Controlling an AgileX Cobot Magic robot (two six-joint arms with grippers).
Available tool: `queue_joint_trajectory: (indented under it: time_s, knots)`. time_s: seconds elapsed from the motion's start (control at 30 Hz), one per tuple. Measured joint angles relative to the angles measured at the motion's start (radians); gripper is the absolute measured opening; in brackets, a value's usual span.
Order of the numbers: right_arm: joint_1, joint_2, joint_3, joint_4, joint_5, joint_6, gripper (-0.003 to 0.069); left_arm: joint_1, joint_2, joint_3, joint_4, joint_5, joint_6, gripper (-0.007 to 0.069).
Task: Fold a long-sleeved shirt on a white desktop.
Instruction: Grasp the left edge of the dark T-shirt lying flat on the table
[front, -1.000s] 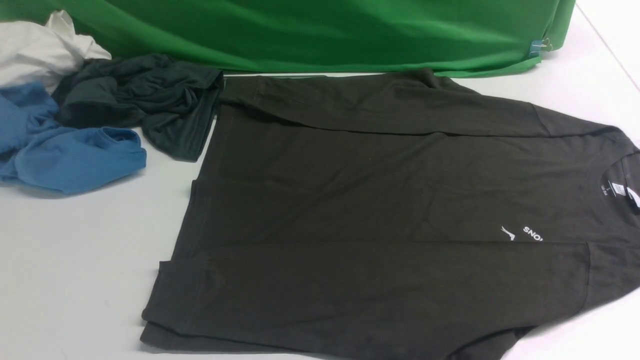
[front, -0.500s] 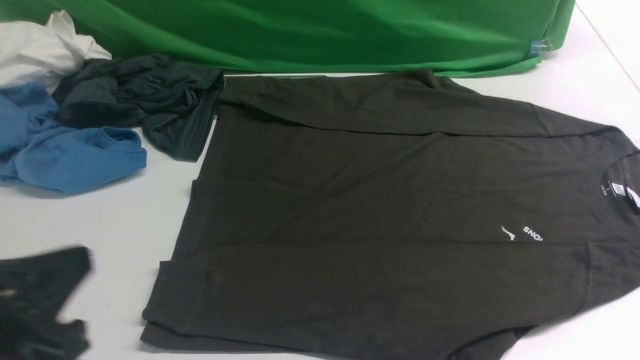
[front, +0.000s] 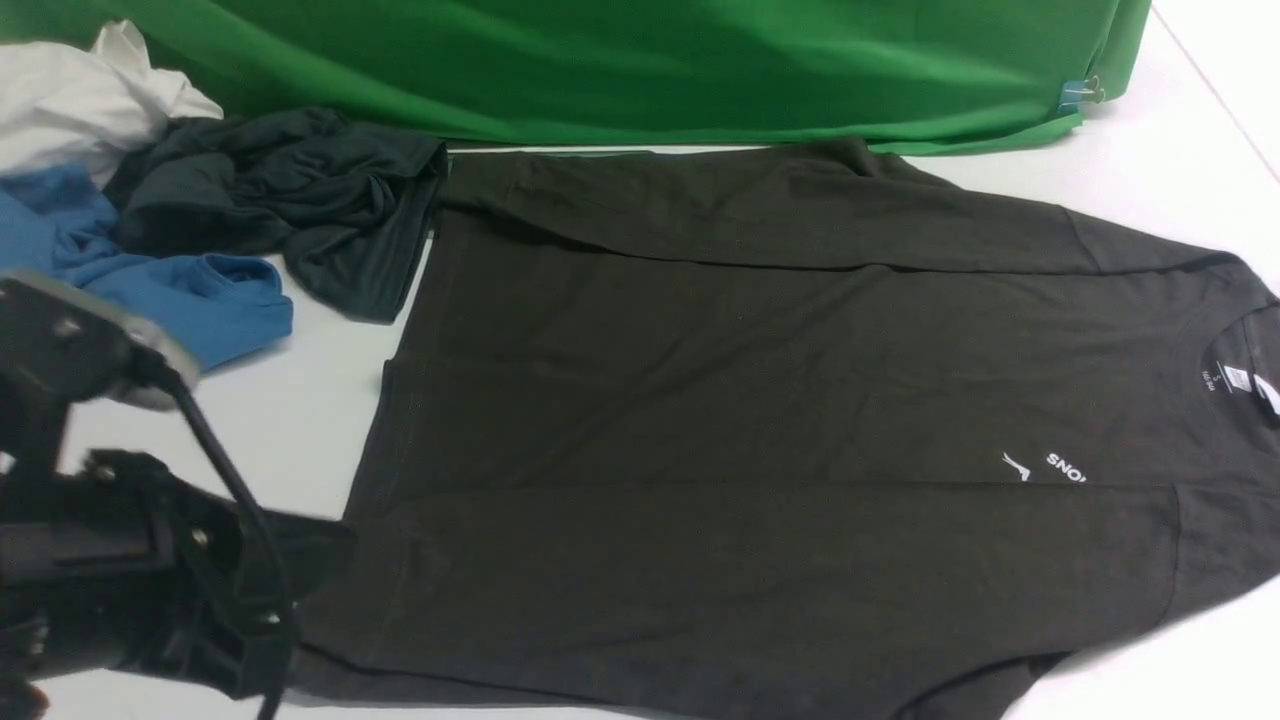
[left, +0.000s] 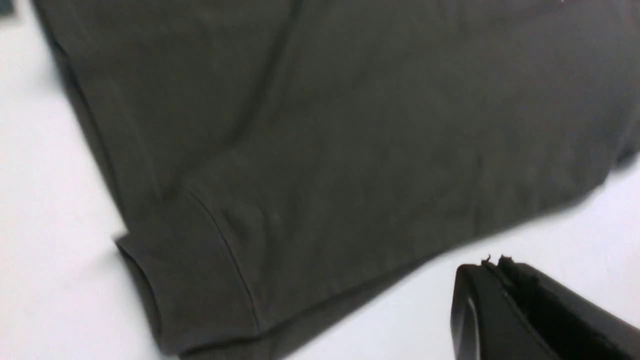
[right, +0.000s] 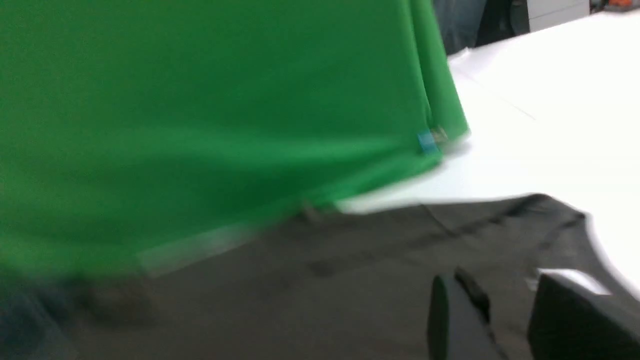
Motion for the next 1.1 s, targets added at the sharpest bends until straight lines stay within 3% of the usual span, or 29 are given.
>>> queue_joint_trajectory:
  time_s: [0.13, 0.23, 0.3, 0.43, 0.53, 0.63, 0.73, 0.87, 0.9, 1.03, 1.1]
  knots:
    - [0.006, 0.0, -0.002, 0.018, -0.061, 0.138, 0.0234, -0.018, 0.025, 0.0, -0.009, 0.022, 0.033, 0.0021]
    - [0.052, 0.013, -0.066, 0.024, 0.077, 0.124, 0.0218, -0.068, 0.039, -0.001, -0.01, 0.021, 0.07, 0.0021]
    - [0.126, 0.065, -0.169, 0.024, 0.232, 0.044, 0.0206, -0.123, 0.064, -0.004, -0.009, 0.021, 0.095, 0.0021]
    - [0.335, 0.287, -0.463, 0.025, 0.555, -0.229, 0.0204, -0.215, 0.175, -0.045, 0.051, 0.049, 0.109, 0.0021]
    - [0.46, 0.423, -0.622, 0.024, 0.762, -0.356, 0.0204, -0.228, 0.269, -0.097, 0.118, 0.061, 0.071, 0.0021]
    - [0.581, 0.531, -0.751, 0.016, 0.897, -0.432, 0.0209, -0.228, 0.365, -0.156, 0.189, 0.051, 0.055, 0.0031]
    - [0.671, 0.577, -0.81, -0.001, 0.925, -0.466, 0.022, -0.228, 0.445, -0.2, 0.252, 0.019, 0.089, 0.0062]
    - [0.754, 0.585, -0.828, -0.032, 0.916, -0.49, 0.0235, -0.228, 0.543, -0.225, 0.358, -0.076, 0.116, 0.0157]
    - [0.775, 0.585, -0.828, -0.045, 0.915, -0.491, 0.0237, -0.226, 0.576, -0.227, 0.398, -0.124, 0.117, 0.0211]
    - [0.793, 0.586, -0.828, -0.061, 0.92, -0.493, 0.0237, -0.201, 0.691, -0.227, 0.467, -0.252, 0.126, 0.0365]
    - [0.796, 0.586, -0.828, -0.064, 0.922, -0.493, 0.0237, -0.188, 0.746, -0.231, 0.489, -0.289, 0.126, 0.0407]
